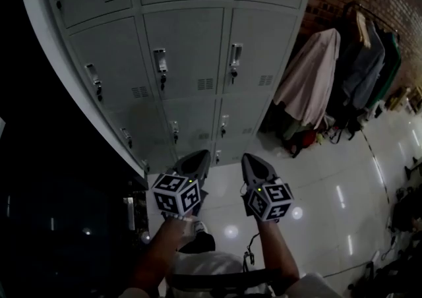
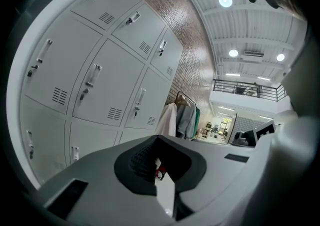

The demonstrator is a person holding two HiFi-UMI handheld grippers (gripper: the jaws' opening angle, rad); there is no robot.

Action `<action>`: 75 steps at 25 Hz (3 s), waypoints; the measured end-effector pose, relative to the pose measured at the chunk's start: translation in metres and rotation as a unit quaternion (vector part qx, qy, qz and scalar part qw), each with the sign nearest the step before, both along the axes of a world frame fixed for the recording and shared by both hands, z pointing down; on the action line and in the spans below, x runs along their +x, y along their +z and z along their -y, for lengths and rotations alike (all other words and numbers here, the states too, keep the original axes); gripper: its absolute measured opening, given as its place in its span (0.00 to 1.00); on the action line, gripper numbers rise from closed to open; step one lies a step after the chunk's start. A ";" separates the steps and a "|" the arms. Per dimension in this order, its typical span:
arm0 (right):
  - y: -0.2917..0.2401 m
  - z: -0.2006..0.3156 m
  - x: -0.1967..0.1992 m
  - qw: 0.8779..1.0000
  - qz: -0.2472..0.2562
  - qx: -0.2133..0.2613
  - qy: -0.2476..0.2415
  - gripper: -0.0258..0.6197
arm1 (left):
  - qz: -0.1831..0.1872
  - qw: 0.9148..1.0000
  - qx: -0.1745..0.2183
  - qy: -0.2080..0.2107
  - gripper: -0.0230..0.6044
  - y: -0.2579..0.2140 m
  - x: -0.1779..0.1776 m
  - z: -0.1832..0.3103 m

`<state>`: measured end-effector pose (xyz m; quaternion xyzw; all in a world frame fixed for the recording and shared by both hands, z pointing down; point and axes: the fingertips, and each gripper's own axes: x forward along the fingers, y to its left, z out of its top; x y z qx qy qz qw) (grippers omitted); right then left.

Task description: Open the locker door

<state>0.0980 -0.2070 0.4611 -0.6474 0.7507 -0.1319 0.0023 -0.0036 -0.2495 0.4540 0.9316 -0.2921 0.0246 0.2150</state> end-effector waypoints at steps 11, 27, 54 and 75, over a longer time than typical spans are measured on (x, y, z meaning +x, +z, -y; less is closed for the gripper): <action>-0.015 0.105 0.005 1.000 -0.017 0.018 0.004 0.09 | -0.006 1.000 0.007 0.001 0.02 -0.009 0.003 0.098; -0.046 0.265 0.066 0.998 -0.043 0.042 -0.027 0.39 | -0.012 1.000 0.013 -0.013 0.02 -0.010 0.068 0.207; -0.068 0.348 0.081 0.995 -0.068 0.053 -0.040 0.44 | -0.002 0.999 0.000 -0.032 0.02 0.003 0.075 0.272; -0.069 0.240 0.113 0.989 -0.120 0.055 0.061 0.28 | -0.011 0.999 0.007 0.047 0.02 -0.004 0.102 0.205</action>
